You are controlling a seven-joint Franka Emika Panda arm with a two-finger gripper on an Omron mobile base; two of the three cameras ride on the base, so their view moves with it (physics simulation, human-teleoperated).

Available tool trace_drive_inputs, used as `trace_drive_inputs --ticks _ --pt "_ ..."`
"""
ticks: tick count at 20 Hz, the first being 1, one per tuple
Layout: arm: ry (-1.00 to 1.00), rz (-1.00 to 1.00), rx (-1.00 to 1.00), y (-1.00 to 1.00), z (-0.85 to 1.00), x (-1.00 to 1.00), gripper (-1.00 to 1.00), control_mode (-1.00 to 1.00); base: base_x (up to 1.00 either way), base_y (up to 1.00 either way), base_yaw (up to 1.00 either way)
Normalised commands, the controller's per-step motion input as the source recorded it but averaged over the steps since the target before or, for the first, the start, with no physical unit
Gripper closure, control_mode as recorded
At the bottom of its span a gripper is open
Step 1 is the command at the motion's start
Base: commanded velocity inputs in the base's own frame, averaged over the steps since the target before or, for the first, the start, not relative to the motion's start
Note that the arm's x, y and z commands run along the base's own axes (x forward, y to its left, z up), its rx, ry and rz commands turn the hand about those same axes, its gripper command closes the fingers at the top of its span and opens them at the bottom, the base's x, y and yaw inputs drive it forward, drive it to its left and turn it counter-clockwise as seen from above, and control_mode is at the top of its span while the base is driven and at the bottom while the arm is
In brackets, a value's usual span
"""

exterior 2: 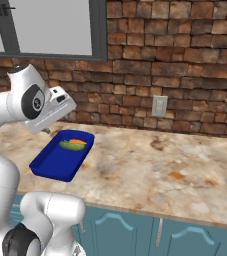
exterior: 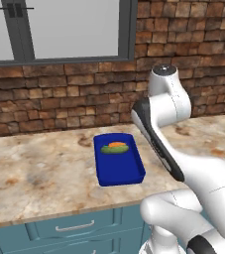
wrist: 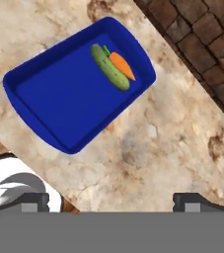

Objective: Place the two vegetables and bowl onto the tray for setting up a vegetable dip station.

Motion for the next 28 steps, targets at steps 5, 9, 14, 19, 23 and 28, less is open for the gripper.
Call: trace_drive_inputs --ticks 5,9,14,19,23,28 --pt "0.0 -0.25 0.09 -0.14 0.4 -0.5 -1.0 -1.0 0.0 0.0 0.0" --pt "0.01 -0.27 0.1 -0.08 0.37 -0.39 -1.0 -1.0 0.0 0.0 0.0" --pt "0.0 -0.26 0.12 -0.15 0.21 -0.39 -1.0 -1.0 0.0 0.0 0.0" --pt "0.0 -0.22 0.12 -0.24 0.0 -0.33 -1.0 -1.0 0.0 0.0 0.0" --pt "0.0 -0.19 0.1 -0.19 0.0 -0.18 -1.0 -1.0 0.0 0.0 0.0" --pt "0.0 -0.15 0.09 -0.15 0.0 -0.28 -1.0 -1.0 0.0 0.0 0.0"
